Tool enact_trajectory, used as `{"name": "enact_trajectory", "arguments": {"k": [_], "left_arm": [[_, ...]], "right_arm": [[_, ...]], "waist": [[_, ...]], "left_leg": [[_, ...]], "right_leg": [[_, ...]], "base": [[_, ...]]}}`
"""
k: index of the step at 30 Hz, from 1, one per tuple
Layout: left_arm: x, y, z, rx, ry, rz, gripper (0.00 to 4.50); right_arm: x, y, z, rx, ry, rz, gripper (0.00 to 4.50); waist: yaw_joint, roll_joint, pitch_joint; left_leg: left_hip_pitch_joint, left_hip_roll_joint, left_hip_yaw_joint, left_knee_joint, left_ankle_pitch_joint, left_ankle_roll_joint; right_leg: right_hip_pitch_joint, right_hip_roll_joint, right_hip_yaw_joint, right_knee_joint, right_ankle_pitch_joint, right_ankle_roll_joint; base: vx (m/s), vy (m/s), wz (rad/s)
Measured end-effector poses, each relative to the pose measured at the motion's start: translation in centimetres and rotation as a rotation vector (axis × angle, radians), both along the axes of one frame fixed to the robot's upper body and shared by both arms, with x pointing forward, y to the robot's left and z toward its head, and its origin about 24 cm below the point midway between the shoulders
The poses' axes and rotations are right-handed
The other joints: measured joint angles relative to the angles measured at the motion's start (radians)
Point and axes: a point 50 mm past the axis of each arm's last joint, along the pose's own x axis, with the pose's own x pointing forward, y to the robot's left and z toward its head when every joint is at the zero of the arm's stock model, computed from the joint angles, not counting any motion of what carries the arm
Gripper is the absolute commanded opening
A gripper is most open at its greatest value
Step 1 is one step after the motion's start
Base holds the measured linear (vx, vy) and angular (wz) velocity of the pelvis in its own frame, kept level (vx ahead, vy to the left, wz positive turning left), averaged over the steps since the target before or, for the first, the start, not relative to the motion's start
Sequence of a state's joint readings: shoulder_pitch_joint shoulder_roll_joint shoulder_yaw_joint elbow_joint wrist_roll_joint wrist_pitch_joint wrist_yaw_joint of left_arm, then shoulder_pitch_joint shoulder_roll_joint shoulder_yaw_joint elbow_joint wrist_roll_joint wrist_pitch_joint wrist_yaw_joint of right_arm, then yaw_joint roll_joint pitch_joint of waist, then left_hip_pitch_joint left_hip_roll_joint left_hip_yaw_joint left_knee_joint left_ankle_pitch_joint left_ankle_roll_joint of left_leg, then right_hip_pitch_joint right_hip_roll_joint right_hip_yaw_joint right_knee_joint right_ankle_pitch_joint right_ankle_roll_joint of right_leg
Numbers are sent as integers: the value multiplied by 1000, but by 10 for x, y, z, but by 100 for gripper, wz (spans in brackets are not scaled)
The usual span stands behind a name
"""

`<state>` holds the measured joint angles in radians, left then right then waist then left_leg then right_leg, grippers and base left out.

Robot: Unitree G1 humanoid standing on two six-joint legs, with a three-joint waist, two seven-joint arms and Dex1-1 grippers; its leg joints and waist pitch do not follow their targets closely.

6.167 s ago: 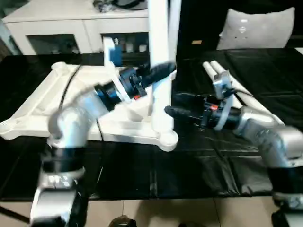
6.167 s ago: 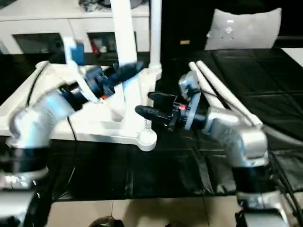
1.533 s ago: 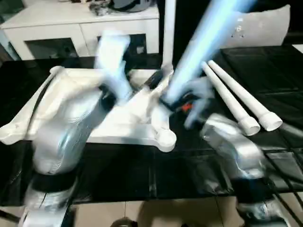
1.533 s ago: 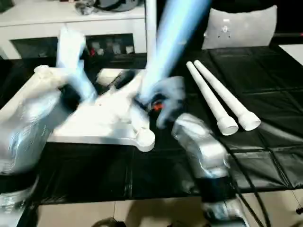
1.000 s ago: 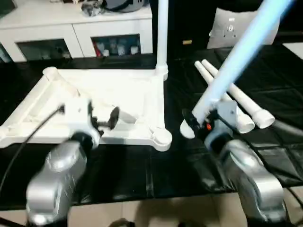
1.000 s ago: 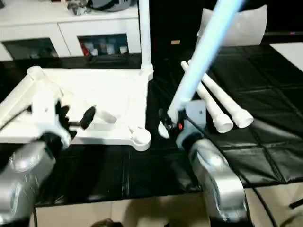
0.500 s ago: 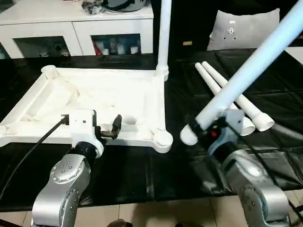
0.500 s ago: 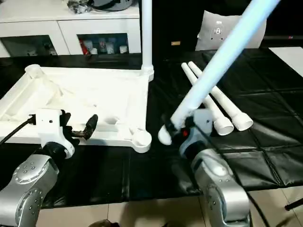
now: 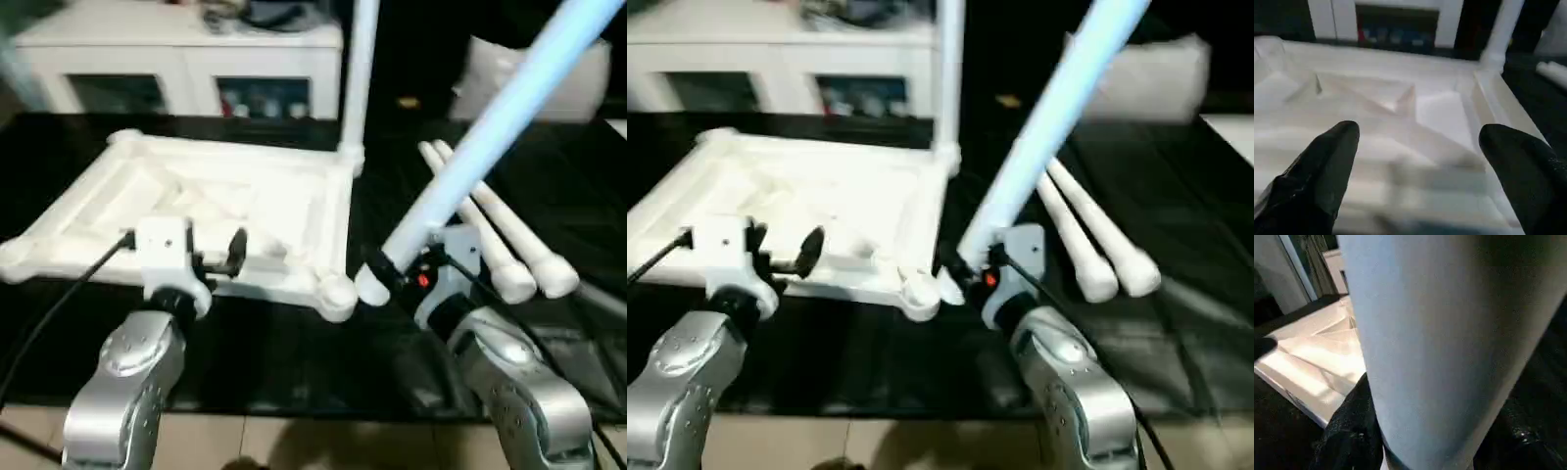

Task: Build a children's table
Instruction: Pick table leg

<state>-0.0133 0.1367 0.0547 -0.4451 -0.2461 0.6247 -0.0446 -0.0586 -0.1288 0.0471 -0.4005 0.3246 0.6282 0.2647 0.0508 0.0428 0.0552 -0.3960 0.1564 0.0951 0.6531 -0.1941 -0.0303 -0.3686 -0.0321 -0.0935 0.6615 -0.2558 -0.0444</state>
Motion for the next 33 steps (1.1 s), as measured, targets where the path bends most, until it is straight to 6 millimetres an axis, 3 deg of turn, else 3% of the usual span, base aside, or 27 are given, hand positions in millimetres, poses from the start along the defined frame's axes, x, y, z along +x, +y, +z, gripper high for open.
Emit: {"name": "enact_trajectory", "arguments": {"k": [1, 2, 3, 7, 15, 23, 24, 25, 27, 28, 29, 30, 31, 32, 33], "left_arm": [[1, -3, 2, 0, -10, -16, 450], [1, -3, 4, 5, -24, -23, 450], [2, -3, 6, 10, -31, -28, 450], [2, -3, 5, 14, -28, -30, 450], [2, -3, 6, 15, -39, -51, 450], [-1, -2, 3, 16, -27, -51, 450], [-2, -2, 4, 16, -28, -52, 450], [-2, -3, 5, 16, -33, -59, 450], [-3, -4, 7, 14, -42, -66, 450], [-3, -3, 8, 14, -43, -65, 450], [-4, -3, 8, 15, -46, -63, 450], [-6, -1, 7, 18, -43, -56, 450], [-8, 1, 5, 20, -33, -48, 450], [-8, 1, 5, 21, -31, -48, 450], [-7, 2, 7, 26, -38, -49, 450]], "right_arm": [[-2, -3, -2, -15, 5, -7, 191], [-2, -4, -2, -22, 6, -12, 191], [-3, -4, -3, -29, 11, -10, 191], [-3, -1, -4, -23, 19, -17, 191], [-3, -1, -3, -11, 12, -31, 191], [-3, 2, -4, -20, 13, -4, 191], [-4, 2, -4, -26, 13, 2, 191], [-4, 2, -5, -31, 13, 7, 191], [-4, 2, -5, -48, 11, 18, 191], [-4, 2, -5, -54, 12, 22, 191], [-4, 3, -5, -50, 11, 26, 191], [-4, 6, -4, -43, 8, 34, 191], [-5, 9, -4, -31, 9, 41, 191], [-5, 10, -4, -29, 8, 46, 191], [-5, 11, -4, -29, 5, 49, 191]], "waist": [[13, 7, -5], [18, 16, -11], [22, 20, -12], [35, 24, -14], [31, 26, -15], [16, 26, -15], [16, 25, -14], [0, 29, -14], [-7, 29, -13], [-9, 30, -9], [-16, 26, -2], [-14, 28, 6], [-20, 35, 15], [-22, 40, 18], [-19, 38, 24]], "left_leg": [[8, -8, 11, -8, -2, 4], [14, -10, 15, -29, -8, -16], [12, -5, 18, -35, -3, -20], [12, 7, 20, -37, -2, -35], [11, 5, 29, -37, -6, -25], [12, 4, 33, -37, -6, -23], [8, 2, 28, -37, -6, -22], [-2, -11, 3, -38, -1, -15], [-10, -22, -18, -38, 1, -11], [-8, -23, -23, -38, 1, -12], [11, -16, -12, -36, 0, -13], [24, -11, -5, -32, -9, -18], [41, -4, -5, -30, -20, -20], [45, 1, -4, -36, -21, -20], [50, -3, 4, -38, -21, -20]], "right_leg": [[-10, 3, 1, 0, 0, 0], [-18, 9, 0, 1, 2, 0], [-21, 10, -2, -1, 8, -4], [-14, 16, -11, -19, 17, -9], [-5, 10, -7, -49, 38, 3], [-4, 8, -5, -50, 40, 5], [-1, 6, -10, -49, 40, 4], [5, -7, -38, -51, 36, 4], [13, -22, -66, -50, 30, 4], [26, -30, -82, -51, 24, 7], [27, -29, -80, -52, 19, 10], [43, -29, -84, -54, 15, 12], [68, -26, -91, -64, 12, 15], [87, -23, -87, -53, -1, 20], [85, -26, -66, -8, -41, 22]], "base": [[4, -106, 1], [4, -106, 1], [-18, -80, 8], [-12, -25, 2], [1, 6, 0], [0, 0, 0], [0, 0, 0], [-18, -10, 42], [-11, -10, 52], [-43, -12, 48], [-43, -12, 48], [-42, -5, 21], [0, 0, 0], [0, 0, 0], [0, 0, 0]]}}
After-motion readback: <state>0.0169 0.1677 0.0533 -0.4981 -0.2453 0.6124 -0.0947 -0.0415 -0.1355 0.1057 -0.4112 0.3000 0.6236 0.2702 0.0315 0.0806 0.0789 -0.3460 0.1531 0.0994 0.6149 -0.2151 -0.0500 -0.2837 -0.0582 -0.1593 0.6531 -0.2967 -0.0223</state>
